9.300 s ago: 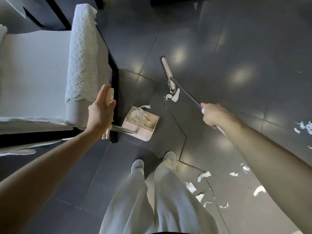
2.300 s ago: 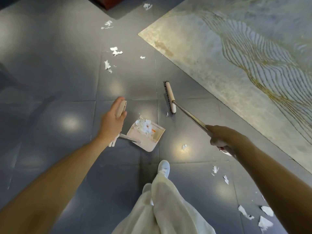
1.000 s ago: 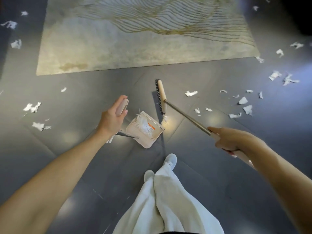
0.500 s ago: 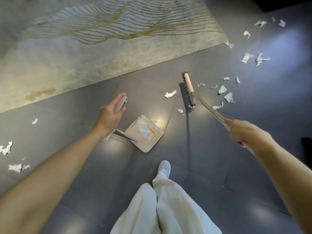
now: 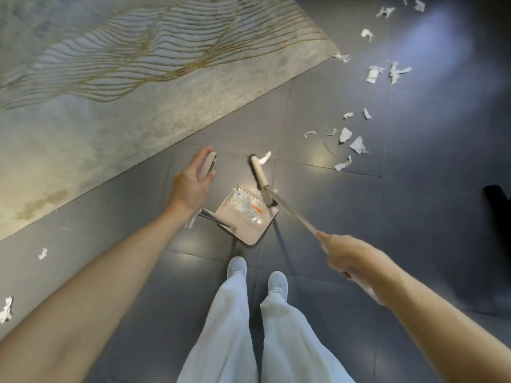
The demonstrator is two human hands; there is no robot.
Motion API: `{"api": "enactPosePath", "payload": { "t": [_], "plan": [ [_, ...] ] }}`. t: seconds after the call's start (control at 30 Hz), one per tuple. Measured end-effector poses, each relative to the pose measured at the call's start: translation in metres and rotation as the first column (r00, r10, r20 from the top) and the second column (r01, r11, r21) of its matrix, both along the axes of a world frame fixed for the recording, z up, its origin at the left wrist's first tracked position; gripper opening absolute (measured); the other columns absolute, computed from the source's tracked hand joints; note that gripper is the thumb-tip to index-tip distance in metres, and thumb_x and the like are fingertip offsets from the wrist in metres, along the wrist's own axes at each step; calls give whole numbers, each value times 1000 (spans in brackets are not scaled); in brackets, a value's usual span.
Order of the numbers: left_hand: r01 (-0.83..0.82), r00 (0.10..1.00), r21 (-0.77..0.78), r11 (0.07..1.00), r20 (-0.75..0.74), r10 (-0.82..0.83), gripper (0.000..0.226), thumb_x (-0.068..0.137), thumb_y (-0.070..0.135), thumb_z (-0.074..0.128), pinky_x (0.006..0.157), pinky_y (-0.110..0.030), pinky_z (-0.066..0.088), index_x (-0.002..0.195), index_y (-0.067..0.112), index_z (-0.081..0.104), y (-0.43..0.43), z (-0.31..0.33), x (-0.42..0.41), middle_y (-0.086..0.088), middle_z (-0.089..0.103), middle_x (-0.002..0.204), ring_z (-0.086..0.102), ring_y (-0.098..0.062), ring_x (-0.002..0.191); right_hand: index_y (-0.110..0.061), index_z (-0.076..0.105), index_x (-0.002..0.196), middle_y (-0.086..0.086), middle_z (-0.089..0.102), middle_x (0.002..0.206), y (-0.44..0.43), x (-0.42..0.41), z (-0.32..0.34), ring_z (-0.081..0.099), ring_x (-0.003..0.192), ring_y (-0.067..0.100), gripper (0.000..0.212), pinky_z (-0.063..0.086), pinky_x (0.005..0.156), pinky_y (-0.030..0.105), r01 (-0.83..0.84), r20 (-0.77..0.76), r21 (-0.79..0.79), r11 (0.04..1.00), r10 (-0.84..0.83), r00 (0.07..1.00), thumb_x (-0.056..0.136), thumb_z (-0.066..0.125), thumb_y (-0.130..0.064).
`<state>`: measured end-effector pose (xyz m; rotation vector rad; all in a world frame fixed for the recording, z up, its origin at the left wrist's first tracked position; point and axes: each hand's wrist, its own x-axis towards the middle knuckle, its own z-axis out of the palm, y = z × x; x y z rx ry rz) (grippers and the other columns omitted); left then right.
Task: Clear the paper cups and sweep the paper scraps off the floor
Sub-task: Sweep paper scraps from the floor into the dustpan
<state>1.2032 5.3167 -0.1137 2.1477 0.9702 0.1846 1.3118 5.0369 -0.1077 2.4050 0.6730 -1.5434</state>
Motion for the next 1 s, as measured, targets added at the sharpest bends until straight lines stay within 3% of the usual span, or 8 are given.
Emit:
{"api": "enactPosePath", "payload": {
  "t": [0.1, 0.2, 0.37, 0.53, 0.73, 0.87, 1.0],
  "plan": [
    [67, 998, -1, 998, -9, -67, 44, 96, 16, 55, 68, -23, 35, 138, 27, 48, 12, 2, 16, 2, 58, 95, 52, -20, 77, -41, 20, 148, 4, 54, 88, 4, -9, 20, 51, 55, 15, 81, 37, 37, 21, 47, -67, -16, 999, -48, 997, 81, 37, 3],
    [104, 994, -3, 995, -18, -104, 43, 97, 17, 53, 66, -26, 34, 138, 28, 47, 24, 1, 22, -1, 57, 88, 51, -20, 70, -46, 22, 145, 5, 57, 97, 2, -8, 39, 51, 53, 16, 81, 39, 38, 21, 127, -56, -18, 992, -127, 990, 82, 35, 2],
    [100, 995, -35, 994, 3, -100, 37, 97, 18, 52, 64, -41, 48, 131, 31, 48, 42, -3, 22, -23, 60, 83, 53, -32, 63, -45, 17, 148, 5, 47, 91, 16, 0, 55, 56, 58, 18, 79, 39, 36, 21, 177, 21, 27, 984, -178, 984, 86, 33, 3],
    [68, 996, -62, 996, 57, -65, 38, 96, 17, 52, 66, -44, 52, 129, 34, 48, 64, -4, 37, -10, 62, 88, 53, -27, 63, -36, 27, 145, 5, 47, 82, 54, 38, 50, 58, 61, 19, 67, 43, 38, 23, 143, 191, 77, 987, -156, 969, 90, 36, 1],
    [54, 992, -95, 994, 117, -42, 33, 97, 15, 51, 68, -47, 54, 121, 38, 47, 76, -1, 68, 4, 55, 81, 55, -24, 67, -22, 35, 143, 8, 45, 76, 106, 81, 23, 53, 54, 19, 63, 36, 38, 25, 106, 242, 76, 991, -122, 963, 87, 36, 6],
    [44, 990, -107, 993, 136, -29, 34, 97, 14, 50, 72, -48, 56, 123, 36, 48, 89, -3, 82, 17, 54, 83, 54, -18, 69, -21, 30, 149, 7, 47, 76, 128, 87, -5, 53, 58, 18, 71, 39, 39, 25, 70, 149, 43, 997, -76, 986, 84, 42, 7],
    [84, 991, -104, 991, 115, -72, 36, 96, 14, 50, 73, -51, 56, 122, 39, 47, 99, -6, 91, 12, 55, 85, 55, -21, 71, -31, 16, 154, 10, 54, 98, 126, 70, -6, 49, 60, 16, 83, 36, 37, 21, 27, 6, -7, 1000, -27, 1000, 84, 40, 8]
  ]
}}
